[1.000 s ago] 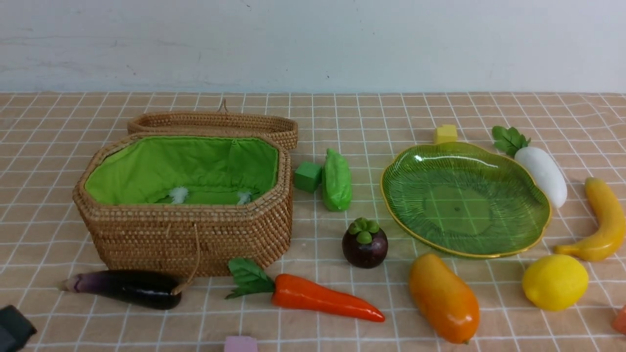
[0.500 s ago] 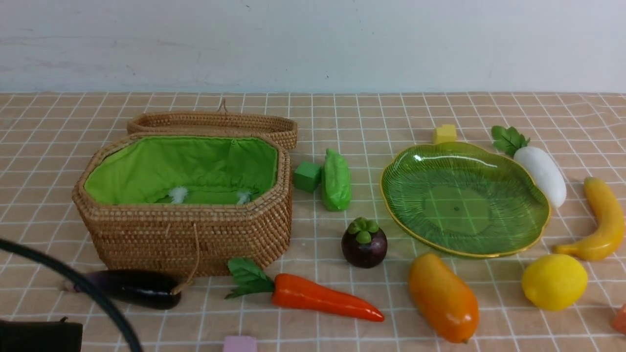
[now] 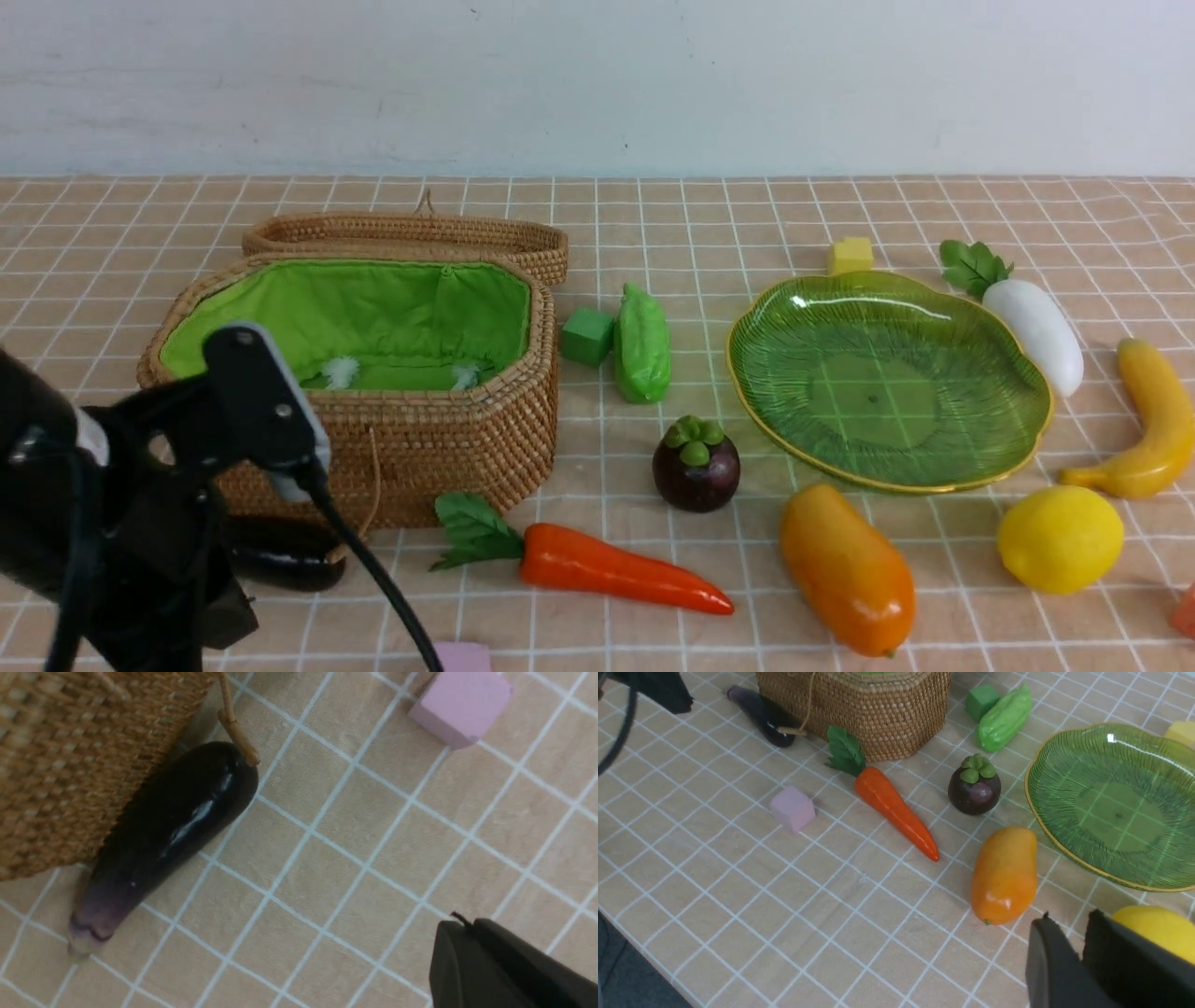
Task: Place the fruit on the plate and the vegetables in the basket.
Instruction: Use the left arm to grab an eggplant and put it into the left basket
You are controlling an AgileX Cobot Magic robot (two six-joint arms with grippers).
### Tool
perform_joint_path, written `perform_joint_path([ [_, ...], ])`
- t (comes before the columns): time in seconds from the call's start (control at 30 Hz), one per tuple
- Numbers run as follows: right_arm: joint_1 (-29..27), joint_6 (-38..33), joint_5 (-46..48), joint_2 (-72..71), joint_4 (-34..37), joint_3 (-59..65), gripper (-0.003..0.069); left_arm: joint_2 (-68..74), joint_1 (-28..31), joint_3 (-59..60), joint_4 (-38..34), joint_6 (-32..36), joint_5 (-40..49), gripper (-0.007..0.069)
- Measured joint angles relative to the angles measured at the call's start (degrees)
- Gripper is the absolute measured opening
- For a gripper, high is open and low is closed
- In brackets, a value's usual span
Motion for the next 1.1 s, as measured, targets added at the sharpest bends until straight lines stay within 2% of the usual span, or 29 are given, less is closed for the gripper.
perform_joint_path([
  [0.1, 0.00, -0.12, 0.21, 0.00, -0.43, 0.60, 0.0126, 2.53, -1.72, 0.41, 2.01, 0.88, -1.34, 0.0127],
  [0.3, 0.00, -0.16, 0.49, -0.16, -0.62, 2.54, 0.0126, -5.33, -3.94, 5.58, 5.46, 1.15, -5.35, 0.0141],
  [0.4, 0.00, -0.36, -0.63, -0.20, -0.64, 2.98, 0.0128, -6.89, -2.53, 11.53, 9.75, 4.59, -12.98, 0.0195],
  [0.47, 0.00, -0.36, -1.67, -0.20, -0.64, 2.98, 0.0128, -5.55, -2.19, 13.62, 11.24, 5.94, -18.76, 0.0251],
  [0.5, 0.00, -0.36, -2.35, -0.33, -0.64, 2.98, 0.0128, -4.20, -2.19, 14.88, 11.86, 6.36, -23.88, 0.0314],
  [0.53, 0.00, -0.36, -2.42, -0.33, -0.64, 2.98, 0.0128, -3.68, -2.19, 15.01, 11.99, 6.54, -24.56, 0.0324],
  [0.63, 0.00, -0.36, -2.76, -0.58, -0.64, 2.98, 0.0128, 1.27, -2.19, 15.74, 13.42, 7.01, -33.96, 0.0482],
  [0.77, 0.00, -0.36, -2.76, -0.58, -0.60, 2.98, 0.0129, 8.56, -2.19, 15.78, 20.44, 7.07, -40.21, 0.0598],
  [0.9, 0.00, -0.36, -2.76, -0.58, -0.60, 2.98, 0.0131, 11.79, -2.19, 15.78, 24.61, 7.07, -41.65, 0.0610],
  [1.1, 0.00, -0.36, -2.66, -0.58, -0.60, 2.98, 0.0136, 14.49, -2.19, 15.78, 27.32, 6.67, -42.86, 0.0573],
])
